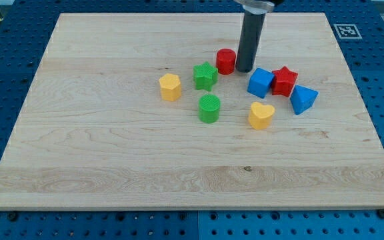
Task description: Push the red circle vertically above the yellow hexagon
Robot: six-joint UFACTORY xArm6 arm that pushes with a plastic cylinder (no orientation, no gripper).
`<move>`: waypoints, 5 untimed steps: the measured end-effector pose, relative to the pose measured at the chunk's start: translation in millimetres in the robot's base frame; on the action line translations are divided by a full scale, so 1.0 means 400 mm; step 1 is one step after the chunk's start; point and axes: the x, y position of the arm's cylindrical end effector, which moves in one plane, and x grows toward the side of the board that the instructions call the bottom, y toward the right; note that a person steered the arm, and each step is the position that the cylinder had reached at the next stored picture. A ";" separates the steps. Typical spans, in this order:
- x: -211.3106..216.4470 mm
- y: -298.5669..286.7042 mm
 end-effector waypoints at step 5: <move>-0.048 -0.078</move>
